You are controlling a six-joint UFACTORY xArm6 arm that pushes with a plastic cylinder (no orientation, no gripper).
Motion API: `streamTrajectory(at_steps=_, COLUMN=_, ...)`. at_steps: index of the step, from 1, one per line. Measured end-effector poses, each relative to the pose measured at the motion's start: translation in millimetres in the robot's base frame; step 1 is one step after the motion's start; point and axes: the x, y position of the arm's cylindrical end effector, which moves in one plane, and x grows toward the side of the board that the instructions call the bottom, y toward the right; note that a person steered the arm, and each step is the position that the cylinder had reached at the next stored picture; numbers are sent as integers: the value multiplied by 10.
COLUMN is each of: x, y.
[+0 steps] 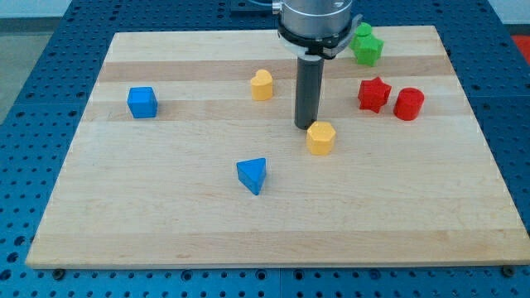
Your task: Move the blue cube parallel to the left of triangle
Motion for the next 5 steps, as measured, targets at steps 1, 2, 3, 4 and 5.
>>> streamTrajectory(at_steps=1, x=379, y=257)
streamTrajectory(at_steps=2, x=536, y=220)
streamTrajectory(at_steps=3, x=26, y=-78)
streamTrajectory(at_steps=4, x=-386, y=-767)
streamTrajectory(at_steps=5, x=-565, y=-1665)
